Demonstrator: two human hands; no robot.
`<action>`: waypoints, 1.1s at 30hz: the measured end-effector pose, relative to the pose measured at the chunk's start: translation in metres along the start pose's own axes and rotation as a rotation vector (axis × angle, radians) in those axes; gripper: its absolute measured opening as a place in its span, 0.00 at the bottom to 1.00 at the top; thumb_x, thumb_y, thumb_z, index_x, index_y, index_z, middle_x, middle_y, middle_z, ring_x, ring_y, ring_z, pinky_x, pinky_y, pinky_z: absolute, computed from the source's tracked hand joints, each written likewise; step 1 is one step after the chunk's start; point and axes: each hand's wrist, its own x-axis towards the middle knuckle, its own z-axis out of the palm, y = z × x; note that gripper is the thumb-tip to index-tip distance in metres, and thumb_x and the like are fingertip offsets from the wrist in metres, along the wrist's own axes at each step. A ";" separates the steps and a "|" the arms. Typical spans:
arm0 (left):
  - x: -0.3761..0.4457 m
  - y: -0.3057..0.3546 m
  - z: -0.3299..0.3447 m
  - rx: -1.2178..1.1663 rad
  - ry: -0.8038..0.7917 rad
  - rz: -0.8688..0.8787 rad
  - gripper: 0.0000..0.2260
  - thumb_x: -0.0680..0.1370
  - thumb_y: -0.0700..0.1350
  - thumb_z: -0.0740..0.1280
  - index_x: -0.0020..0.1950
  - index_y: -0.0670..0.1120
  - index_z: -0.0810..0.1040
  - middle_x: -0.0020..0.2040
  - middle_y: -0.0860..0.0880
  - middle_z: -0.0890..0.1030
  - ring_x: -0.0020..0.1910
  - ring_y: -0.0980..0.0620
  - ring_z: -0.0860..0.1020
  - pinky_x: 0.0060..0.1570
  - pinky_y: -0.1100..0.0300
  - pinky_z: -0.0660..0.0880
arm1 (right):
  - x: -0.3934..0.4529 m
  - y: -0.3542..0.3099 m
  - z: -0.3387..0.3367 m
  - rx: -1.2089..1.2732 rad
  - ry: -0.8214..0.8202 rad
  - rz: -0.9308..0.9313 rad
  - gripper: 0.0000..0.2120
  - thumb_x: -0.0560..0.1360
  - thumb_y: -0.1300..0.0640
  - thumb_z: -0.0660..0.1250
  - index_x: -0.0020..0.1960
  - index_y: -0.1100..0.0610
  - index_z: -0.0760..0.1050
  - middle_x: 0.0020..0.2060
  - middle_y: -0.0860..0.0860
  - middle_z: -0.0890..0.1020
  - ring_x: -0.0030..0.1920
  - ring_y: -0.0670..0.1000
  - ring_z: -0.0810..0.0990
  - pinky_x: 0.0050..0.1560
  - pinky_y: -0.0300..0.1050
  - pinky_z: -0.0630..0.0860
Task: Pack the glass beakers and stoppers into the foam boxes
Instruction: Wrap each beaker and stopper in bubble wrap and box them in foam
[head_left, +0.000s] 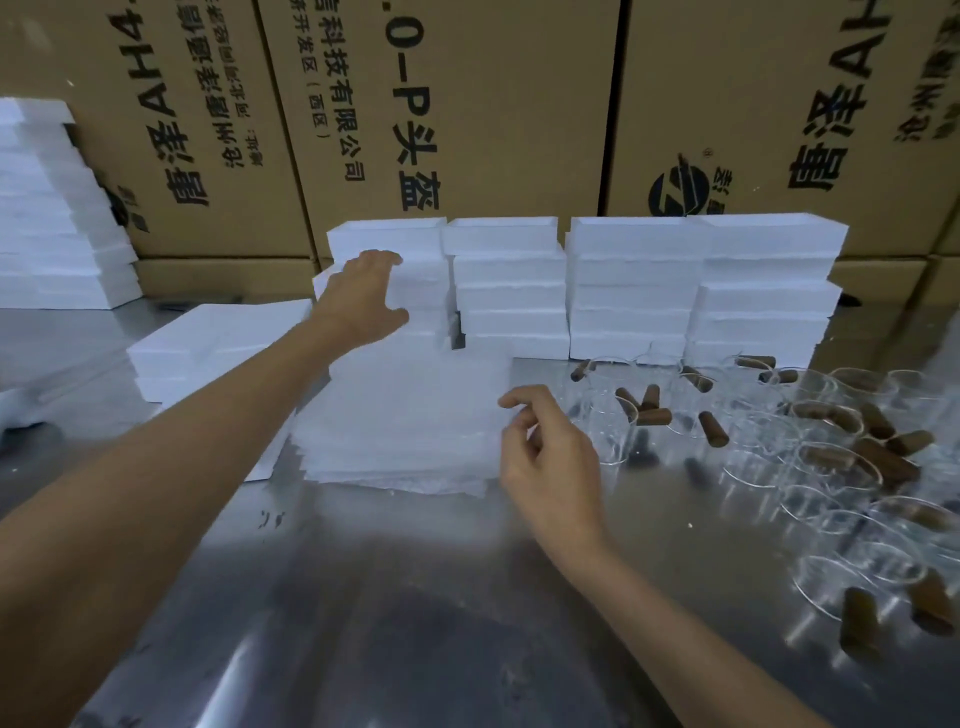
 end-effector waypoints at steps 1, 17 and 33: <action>0.010 0.012 0.005 0.035 0.001 0.016 0.33 0.75 0.50 0.72 0.76 0.45 0.62 0.76 0.44 0.65 0.73 0.43 0.64 0.71 0.47 0.62 | -0.001 0.009 -0.009 0.004 0.031 0.019 0.13 0.75 0.61 0.59 0.52 0.44 0.72 0.29 0.46 0.74 0.27 0.48 0.70 0.33 0.48 0.71; 0.016 0.069 0.006 0.371 0.336 0.165 0.20 0.78 0.44 0.67 0.65 0.35 0.70 0.57 0.36 0.77 0.53 0.37 0.76 0.50 0.45 0.73 | 0.003 0.044 -0.032 0.202 0.238 0.177 0.11 0.73 0.54 0.56 0.48 0.43 0.74 0.27 0.45 0.74 0.27 0.47 0.71 0.32 0.48 0.73; -0.181 0.167 0.015 -1.811 -0.094 -0.512 0.15 0.82 0.43 0.62 0.67 0.41 0.76 0.62 0.44 0.82 0.61 0.47 0.81 0.62 0.50 0.76 | -0.048 0.024 -0.102 0.396 0.324 0.221 0.18 0.78 0.46 0.66 0.67 0.43 0.71 0.60 0.37 0.77 0.58 0.36 0.76 0.50 0.29 0.73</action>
